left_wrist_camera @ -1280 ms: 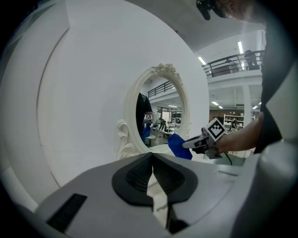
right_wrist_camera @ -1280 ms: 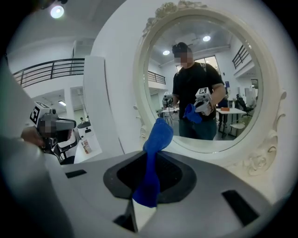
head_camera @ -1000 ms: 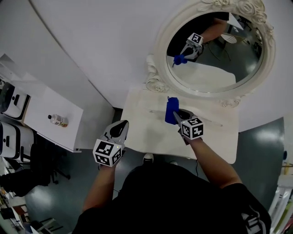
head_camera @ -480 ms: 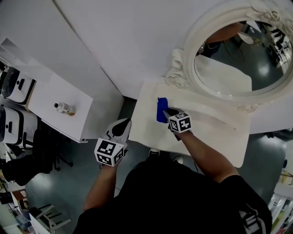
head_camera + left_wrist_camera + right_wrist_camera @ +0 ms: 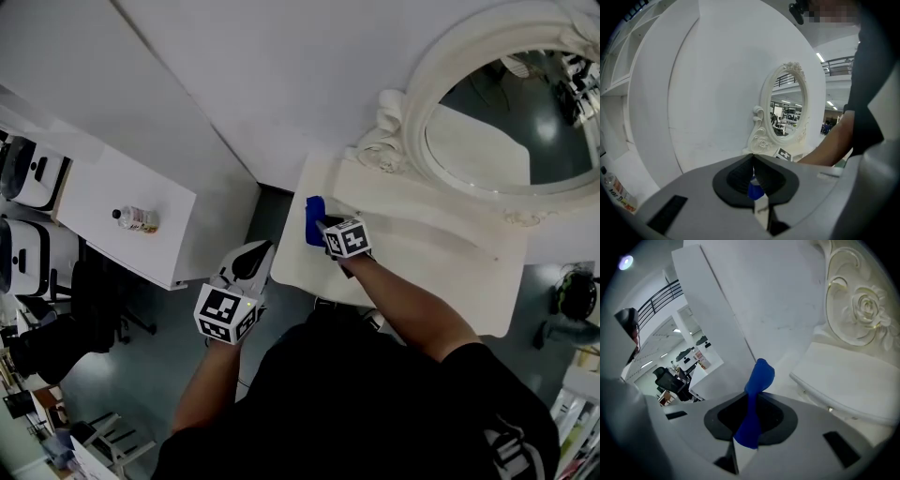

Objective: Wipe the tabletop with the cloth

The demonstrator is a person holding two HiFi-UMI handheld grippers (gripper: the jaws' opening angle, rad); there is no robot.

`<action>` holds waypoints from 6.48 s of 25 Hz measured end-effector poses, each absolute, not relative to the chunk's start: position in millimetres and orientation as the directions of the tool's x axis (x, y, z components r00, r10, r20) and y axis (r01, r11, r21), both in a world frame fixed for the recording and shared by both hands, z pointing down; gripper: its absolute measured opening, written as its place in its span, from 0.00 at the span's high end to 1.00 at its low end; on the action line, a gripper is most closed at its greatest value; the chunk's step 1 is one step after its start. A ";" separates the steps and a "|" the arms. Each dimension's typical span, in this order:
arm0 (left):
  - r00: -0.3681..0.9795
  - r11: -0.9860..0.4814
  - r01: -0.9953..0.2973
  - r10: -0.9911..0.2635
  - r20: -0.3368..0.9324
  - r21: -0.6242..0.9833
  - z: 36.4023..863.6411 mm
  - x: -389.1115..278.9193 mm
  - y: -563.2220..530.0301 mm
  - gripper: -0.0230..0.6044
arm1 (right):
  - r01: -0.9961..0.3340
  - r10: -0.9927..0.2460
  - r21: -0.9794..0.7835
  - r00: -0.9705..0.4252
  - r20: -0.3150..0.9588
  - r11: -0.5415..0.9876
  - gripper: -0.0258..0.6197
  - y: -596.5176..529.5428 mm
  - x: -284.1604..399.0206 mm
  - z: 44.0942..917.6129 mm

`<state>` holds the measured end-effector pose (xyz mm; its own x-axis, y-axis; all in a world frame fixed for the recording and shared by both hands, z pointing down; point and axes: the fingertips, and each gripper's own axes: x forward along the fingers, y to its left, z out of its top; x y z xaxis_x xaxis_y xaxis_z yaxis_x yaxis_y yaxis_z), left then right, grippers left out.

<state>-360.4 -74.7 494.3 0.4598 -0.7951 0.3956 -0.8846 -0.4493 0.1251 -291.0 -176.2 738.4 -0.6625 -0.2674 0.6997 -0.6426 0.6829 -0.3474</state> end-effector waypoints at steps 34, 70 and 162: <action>0.616 -0.626 -0.769 -0.673 0.410 0.129 511.4 -273.9 -131.4 0.95 | -0.830 -0.263 -0.213 -0.390 0.882 0.515 0.88 -179.5 -129.6 827.0; 0.804 -0.836 -0.527 -0.433 0.406 0.152 508.2 72.9 -165.4 0.95 | -0.990 -0.361 -0.124 -0.142 0.922 0.075 0.88 -108.5 378.1 828.9; 0.540 -0.541 -0.832 -0.736 0.409 0.124 510.2 -232.0 -79.4 0.95 | -0.739 -0.067 -0.345 -0.464 0.883 0.578 0.88 -55.3 -120.7 828.6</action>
<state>-232.0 -79.4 510.2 0.5396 -0.7356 0.4095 -0.8318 -0.5410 0.1244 -120.7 -55.3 828.6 -0.4643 -0.0674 0.8831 -0.7395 0.5782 -0.3447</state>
